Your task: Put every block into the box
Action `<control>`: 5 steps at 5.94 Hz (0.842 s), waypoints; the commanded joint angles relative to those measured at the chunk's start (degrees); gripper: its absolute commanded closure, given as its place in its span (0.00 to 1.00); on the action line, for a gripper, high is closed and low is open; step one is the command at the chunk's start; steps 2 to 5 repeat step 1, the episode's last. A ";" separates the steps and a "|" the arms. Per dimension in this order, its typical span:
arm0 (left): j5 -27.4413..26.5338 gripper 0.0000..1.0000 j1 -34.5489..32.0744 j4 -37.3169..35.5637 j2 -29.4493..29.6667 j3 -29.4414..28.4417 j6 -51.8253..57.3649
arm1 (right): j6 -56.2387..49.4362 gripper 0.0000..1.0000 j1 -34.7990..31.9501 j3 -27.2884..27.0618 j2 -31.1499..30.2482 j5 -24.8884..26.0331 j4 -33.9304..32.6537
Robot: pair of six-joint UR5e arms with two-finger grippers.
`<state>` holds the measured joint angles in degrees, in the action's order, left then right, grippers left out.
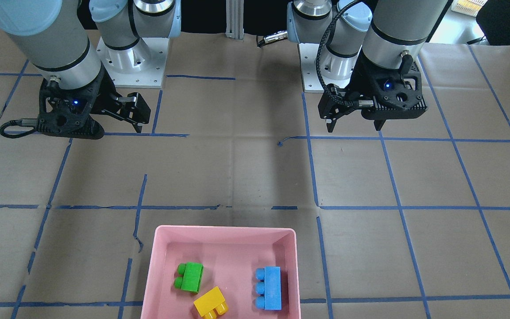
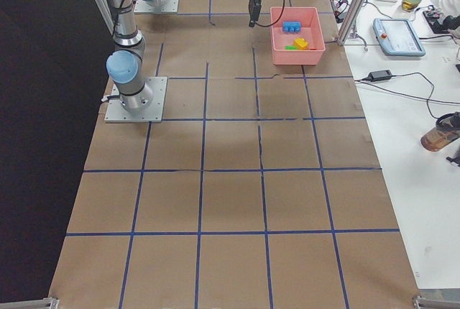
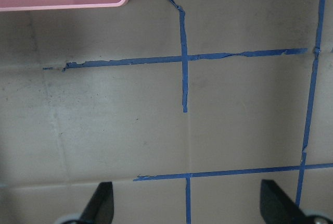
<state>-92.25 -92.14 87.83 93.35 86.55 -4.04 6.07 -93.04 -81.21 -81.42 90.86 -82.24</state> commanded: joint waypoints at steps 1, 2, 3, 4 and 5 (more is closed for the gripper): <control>0.14 0.00 0.03 0.67 0.08 -0.85 0.53 | 0.00 0.00 -0.04 -0.09 0.03 0.02 0.15; 0.14 0.00 0.03 0.67 0.08 -0.85 0.53 | 0.00 0.00 -0.04 -0.09 0.03 0.02 0.15; 0.14 0.00 0.03 0.67 0.08 -0.85 0.53 | 0.00 0.00 -0.04 -0.09 0.03 0.02 0.15; 0.14 0.00 0.03 0.67 0.08 -0.85 0.53 | 0.00 0.00 -0.04 -0.09 0.03 0.02 0.15; 0.14 0.00 0.03 0.67 0.08 -0.85 0.53 | 0.00 0.00 -0.04 -0.09 0.03 0.02 0.15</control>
